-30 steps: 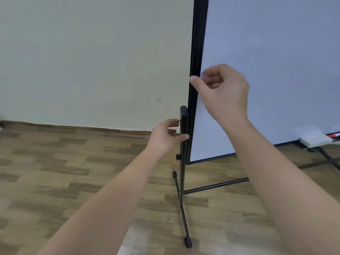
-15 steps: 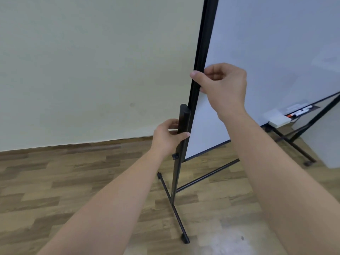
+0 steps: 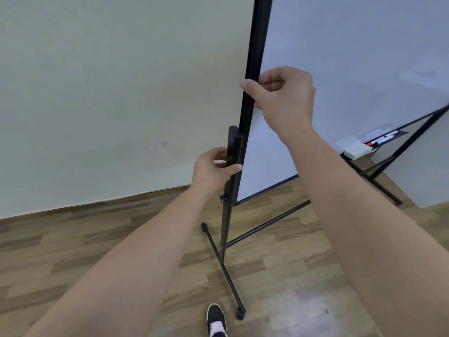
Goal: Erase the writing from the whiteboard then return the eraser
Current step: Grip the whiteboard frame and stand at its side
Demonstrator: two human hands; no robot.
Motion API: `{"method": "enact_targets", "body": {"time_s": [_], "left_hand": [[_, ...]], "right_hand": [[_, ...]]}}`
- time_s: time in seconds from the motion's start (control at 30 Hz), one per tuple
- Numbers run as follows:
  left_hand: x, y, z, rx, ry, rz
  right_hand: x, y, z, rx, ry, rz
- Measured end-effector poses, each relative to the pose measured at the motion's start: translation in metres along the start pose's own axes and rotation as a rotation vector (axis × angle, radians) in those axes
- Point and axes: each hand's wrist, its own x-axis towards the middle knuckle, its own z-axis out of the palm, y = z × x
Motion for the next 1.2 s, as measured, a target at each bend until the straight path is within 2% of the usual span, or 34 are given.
{"method": "enact_targets", "body": {"time_s": [0.57, 1.2], "left_hand": [[0.149, -0.006, -0.082, -0.085, -0.044, -0.031], [0.274, -0.017, -0.140, -0.082, -0.172, 0.018]], "right_hand": [[0.095, -0.007, 0.131, -0.065, -0.025, -0.011], [0.167, -0.011, 0.230, -0.133, 0.103, 0.014]]}}
